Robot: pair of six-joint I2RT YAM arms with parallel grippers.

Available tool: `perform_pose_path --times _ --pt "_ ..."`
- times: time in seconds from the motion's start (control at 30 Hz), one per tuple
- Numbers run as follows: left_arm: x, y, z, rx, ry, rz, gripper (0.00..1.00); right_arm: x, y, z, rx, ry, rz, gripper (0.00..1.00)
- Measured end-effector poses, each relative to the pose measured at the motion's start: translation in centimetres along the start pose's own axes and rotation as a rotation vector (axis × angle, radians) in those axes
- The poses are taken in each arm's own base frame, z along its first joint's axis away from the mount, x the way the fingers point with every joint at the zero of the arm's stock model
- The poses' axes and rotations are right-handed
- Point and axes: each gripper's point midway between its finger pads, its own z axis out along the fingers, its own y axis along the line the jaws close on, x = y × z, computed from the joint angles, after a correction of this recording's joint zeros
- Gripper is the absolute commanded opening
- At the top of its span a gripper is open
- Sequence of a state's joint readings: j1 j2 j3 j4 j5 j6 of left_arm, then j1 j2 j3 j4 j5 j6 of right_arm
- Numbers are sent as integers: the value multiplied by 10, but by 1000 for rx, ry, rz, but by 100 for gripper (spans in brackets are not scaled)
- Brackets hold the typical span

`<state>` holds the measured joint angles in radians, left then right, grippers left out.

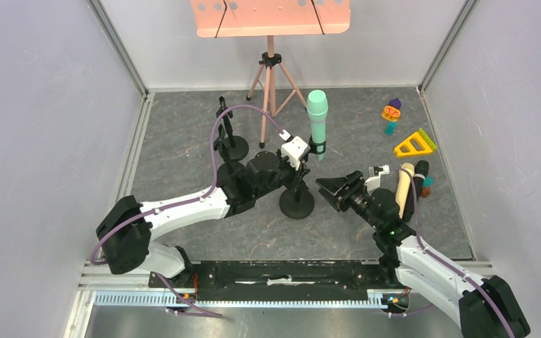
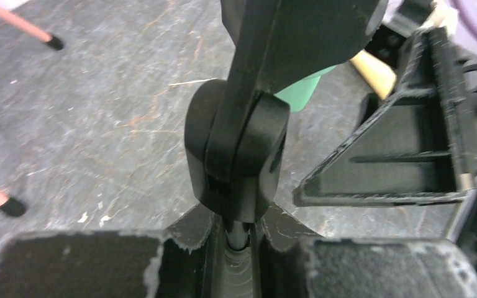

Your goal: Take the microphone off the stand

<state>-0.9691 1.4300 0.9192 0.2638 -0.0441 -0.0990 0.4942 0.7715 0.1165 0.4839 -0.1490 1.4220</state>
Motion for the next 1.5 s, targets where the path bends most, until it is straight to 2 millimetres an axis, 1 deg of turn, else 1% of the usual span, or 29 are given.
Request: perform_pose_path --times 0.07,0.17,0.3,0.43,0.67,0.8,0.87,0.93,1.1,1.23,1.33,1.5 --pt "0 8 -5 -56 4 17 2 -1 12 1 -24 3 17 67" --pt "0 22 -9 -132 1 23 2 -2 23 2 -42 9 62 67" --pt "1 37 -12 -218 -6 19 2 6 20 6 -9 59 127 69" --pt "1 42 -14 -252 -13 10 2 15 17 14 27 120 180 68" --pt "3 46 -19 -287 -30 -31 2 23 23 28 36 191 268 68" --pt "4 48 -21 -305 -40 -53 2 28 22 35 47 226 308 65" --pt "4 49 -21 -307 -43 -59 2 30 25 39 43 240 325 62" --pt "4 49 -21 -309 -44 -64 2 33 30 41 30 254 338 62" --pt "4 49 -21 -314 -46 -71 2 37 36 47 15 272 349 53" --pt "4 49 -21 -315 -46 -71 2 40 32 52 22 275 374 49" --pt "4 49 -21 -315 -46 -71 2 42 29 56 28 280 394 43" --pt "4 51 -23 -323 -48 -72 2 42 28 59 29 270 407 40"
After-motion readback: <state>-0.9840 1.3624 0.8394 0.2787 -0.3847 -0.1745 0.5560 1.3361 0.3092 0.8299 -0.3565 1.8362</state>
